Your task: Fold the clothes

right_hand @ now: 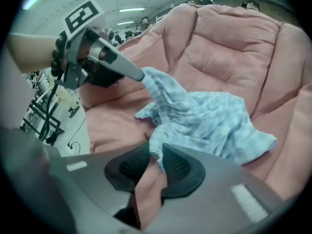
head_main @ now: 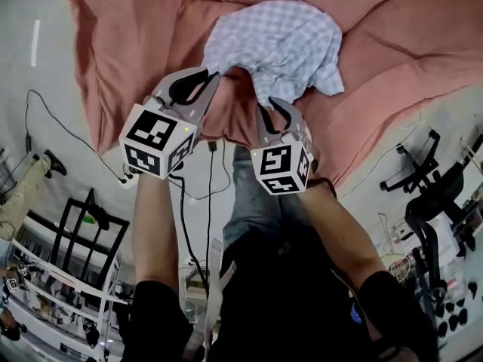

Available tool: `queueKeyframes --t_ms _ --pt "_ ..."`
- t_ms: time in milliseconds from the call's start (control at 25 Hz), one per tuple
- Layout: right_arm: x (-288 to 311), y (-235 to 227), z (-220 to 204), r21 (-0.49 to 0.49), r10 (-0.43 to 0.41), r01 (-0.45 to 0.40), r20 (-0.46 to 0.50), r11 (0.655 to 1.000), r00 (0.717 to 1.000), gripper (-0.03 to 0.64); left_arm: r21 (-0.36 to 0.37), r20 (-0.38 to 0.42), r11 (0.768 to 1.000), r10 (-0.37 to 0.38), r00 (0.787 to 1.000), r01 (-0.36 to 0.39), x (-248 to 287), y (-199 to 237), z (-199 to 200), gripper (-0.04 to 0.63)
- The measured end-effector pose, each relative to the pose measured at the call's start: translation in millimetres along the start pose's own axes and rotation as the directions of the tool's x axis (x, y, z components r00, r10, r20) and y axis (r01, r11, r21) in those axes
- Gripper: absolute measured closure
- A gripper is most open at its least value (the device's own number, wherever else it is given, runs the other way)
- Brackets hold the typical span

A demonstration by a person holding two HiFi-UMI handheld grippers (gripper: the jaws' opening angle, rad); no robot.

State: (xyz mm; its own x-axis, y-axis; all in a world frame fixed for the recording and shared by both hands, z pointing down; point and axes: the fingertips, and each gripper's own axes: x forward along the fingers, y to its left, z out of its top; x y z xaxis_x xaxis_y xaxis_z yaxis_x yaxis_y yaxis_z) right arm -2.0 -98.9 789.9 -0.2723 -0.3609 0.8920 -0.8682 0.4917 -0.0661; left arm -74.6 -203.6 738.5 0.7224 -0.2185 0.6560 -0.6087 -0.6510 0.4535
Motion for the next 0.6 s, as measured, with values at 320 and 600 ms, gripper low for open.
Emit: queueKeyframes --t_ms 320,600 --pt "-75.6 -2.1 10.6 -0.091 0.073 -0.062 0.129 0.994 0.989 0.537 -0.034 0.059 0.985 0.171 0.983 -0.169 -50.1 -45.3 -8.4 0.558" --pt "-176.7 -32.9 50.6 -0.22 0.119 -0.058 0.278 0.974 0.953 0.54 -0.08 0.152 0.961 0.276 0.949 -0.266 -107.0 -100.7 29.7 0.558"
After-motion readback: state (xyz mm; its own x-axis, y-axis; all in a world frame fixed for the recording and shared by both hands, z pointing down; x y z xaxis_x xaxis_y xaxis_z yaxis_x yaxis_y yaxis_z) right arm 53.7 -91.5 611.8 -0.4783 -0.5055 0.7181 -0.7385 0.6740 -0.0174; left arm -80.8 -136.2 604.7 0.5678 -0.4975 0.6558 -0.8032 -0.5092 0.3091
